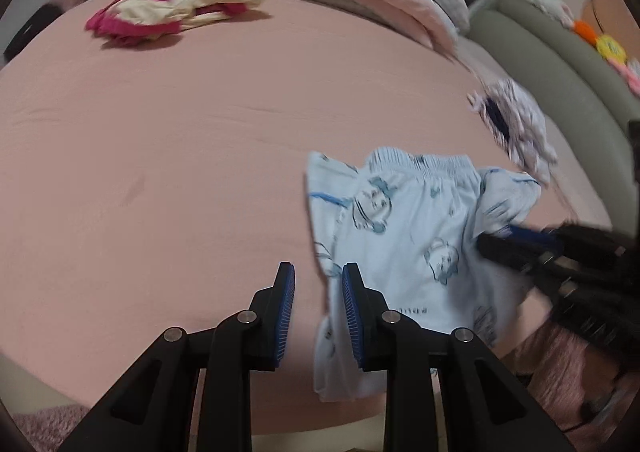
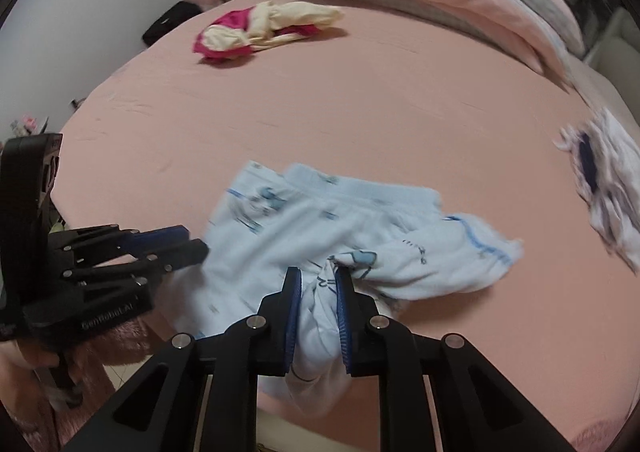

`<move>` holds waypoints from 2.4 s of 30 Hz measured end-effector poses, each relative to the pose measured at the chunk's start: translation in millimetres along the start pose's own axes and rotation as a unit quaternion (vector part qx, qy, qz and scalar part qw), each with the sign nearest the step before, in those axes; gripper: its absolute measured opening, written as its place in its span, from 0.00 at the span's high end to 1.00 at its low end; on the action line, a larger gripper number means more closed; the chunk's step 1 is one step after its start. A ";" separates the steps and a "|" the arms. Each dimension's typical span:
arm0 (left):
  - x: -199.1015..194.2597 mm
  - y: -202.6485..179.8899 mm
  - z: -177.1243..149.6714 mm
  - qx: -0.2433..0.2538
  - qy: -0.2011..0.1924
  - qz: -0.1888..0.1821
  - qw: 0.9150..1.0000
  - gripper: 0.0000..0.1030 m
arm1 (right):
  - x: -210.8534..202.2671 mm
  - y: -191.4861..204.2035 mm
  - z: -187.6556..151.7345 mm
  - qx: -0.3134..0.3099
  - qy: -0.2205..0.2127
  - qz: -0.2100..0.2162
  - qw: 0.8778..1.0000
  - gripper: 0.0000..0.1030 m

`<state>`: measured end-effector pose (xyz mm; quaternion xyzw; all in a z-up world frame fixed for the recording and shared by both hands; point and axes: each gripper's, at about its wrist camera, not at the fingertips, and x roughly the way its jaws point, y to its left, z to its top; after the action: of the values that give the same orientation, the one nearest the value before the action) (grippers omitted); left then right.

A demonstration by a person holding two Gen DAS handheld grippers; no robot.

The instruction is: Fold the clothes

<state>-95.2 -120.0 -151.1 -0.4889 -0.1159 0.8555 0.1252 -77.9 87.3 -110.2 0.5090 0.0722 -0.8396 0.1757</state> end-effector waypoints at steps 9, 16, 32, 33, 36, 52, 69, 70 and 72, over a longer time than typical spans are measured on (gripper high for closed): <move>0.4 17.7 -3.0 -0.039 0.003 -0.003 0.999 0.78 | 29.3 34.7 -28.3 -0.028 0.042 0.021 0.999 0.80; -10.7 7.3 -5.3 -0.030 -0.035 -0.029 0.998 0.78 | -35.3 9.5 -31.4 0.012 -0.035 0.067 0.997 0.71; 35.8 -35.4 -29.1 0.053 0.051 -0.064 0.995 0.78 | 7.3 -120.7 -123.5 0.209 0.061 -0.022 0.976 0.48; 33.4 -33.0 -28.0 0.057 0.049 -0.063 0.995 0.78 | 0.9 -127.6 -128.5 0.208 0.054 -0.020 0.977 0.48; 20.4 -24.3 -29.6 0.074 0.022 0.017 0.997 0.79 | -2.0 -125.9 -125.6 0.179 0.068 -0.057 0.980 0.46; 44.0 -47.4 10.5 0.103 0.022 0.030 0.994 0.75 | 49.8 -42.9 -55.5 -0.039 0.035 -0.116 0.992 0.41; 33.7 -58.4 -4.9 0.063 -0.018 0.069 0.995 0.73 | 7.5 -90.5 -86.8 0.055 -0.023 -0.131 0.990 0.41; 24.5 -48.7 -2.6 0.051 -0.027 0.085 0.995 0.72 | -2.3 -97.1 -94.0 0.061 -0.021 -0.158 0.985 0.41; 9.2 -28.0 -0.4 0.011 -0.016 0.074 0.997 0.72 | -16.2 -118.0 -107.9 0.101 -0.013 -0.153 0.983 0.40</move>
<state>-96.6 -90.6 -149.7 -0.4806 -0.0717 0.8716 0.0655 -25.1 232.8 -153.6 0.4960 0.0615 -0.8661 -0.0067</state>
